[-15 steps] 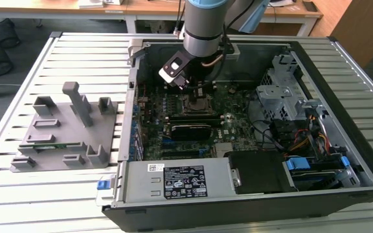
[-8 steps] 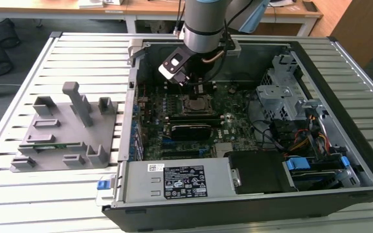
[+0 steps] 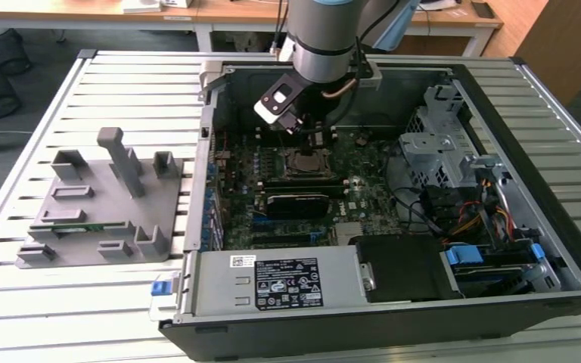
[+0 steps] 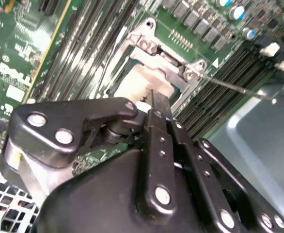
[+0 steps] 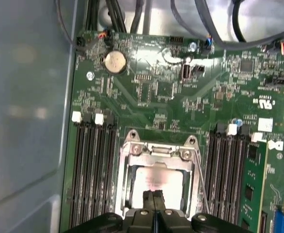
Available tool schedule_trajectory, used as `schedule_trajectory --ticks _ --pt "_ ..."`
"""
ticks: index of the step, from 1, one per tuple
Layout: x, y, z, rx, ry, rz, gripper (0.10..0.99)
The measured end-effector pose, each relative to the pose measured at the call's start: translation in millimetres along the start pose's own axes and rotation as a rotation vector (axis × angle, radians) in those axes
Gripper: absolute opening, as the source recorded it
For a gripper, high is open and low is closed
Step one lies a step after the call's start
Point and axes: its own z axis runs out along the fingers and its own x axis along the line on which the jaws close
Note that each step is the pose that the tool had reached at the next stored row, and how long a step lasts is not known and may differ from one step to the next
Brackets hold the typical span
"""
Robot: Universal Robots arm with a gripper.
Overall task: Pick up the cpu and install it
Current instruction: 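Close the cpu cover, then install the first cpu locking lever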
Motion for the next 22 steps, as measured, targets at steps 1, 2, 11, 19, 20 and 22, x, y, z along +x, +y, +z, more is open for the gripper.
schedule_trajectory --ticks 1,2,11,19,20,22 --pt "-0.1 1.4 0.0 0.0 0.0 0.0 0.106" --pt "-0.2 2.4 0.0 0.0 0.0 0.0 0.106" --pt "-0.1 3.3 -2.7 0.0 0.0 0.0 0.106" --pt "0.2 3.2 -9.0 0.0 0.0 0.0 0.106" --pt "0.2 3.2 -9.8 0.0 0.0 0.0 0.106" --pt "0.3 3.2 -11.4 0.0 0.0 0.0 0.106"
